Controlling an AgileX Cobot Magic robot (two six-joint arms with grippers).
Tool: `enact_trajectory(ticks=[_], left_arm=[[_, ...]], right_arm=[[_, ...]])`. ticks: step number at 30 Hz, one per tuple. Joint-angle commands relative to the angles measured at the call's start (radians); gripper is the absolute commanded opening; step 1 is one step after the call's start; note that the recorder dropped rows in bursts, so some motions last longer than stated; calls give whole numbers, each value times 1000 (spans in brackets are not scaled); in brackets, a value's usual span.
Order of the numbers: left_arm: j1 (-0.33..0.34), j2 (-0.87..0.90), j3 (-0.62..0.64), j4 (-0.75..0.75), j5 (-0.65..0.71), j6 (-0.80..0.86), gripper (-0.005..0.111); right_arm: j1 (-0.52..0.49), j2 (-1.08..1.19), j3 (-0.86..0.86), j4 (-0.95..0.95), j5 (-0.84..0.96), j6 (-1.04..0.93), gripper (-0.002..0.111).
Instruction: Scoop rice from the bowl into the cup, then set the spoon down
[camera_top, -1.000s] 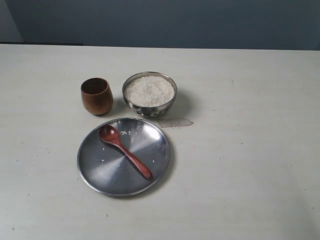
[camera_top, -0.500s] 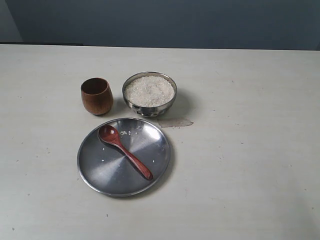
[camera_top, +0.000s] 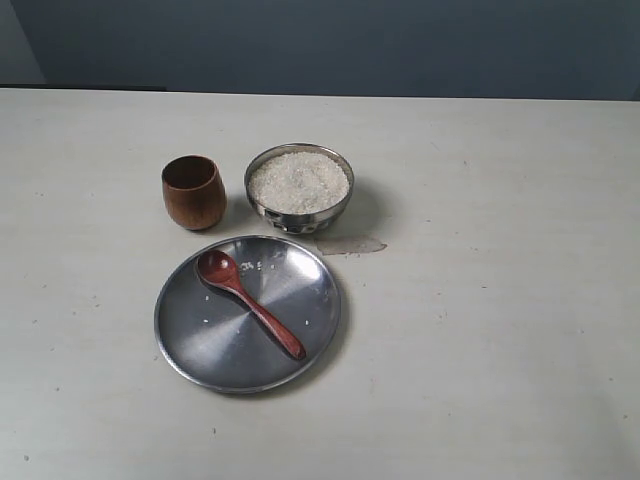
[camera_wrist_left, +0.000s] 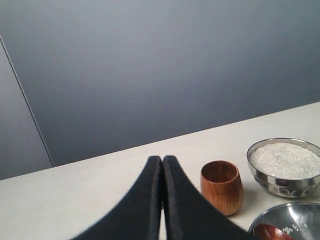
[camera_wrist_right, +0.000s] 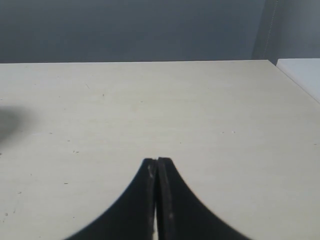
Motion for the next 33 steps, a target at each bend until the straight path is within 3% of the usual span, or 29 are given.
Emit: enact_trajectory(ticks=[1, 19, 33], left_arm=[[-1, -83, 66, 1, -50, -7, 0], [-1, -127, 228, -9, -30, -16, 0], [-1, -127, 254, 6, 26, -131, 0]], right_arm=[[-4, -3, 2, -2, -11, 1, 0], [-4, -3, 2, -2, -8, 1, 0], [-4, -3, 2, -2, -8, 1, 0]])
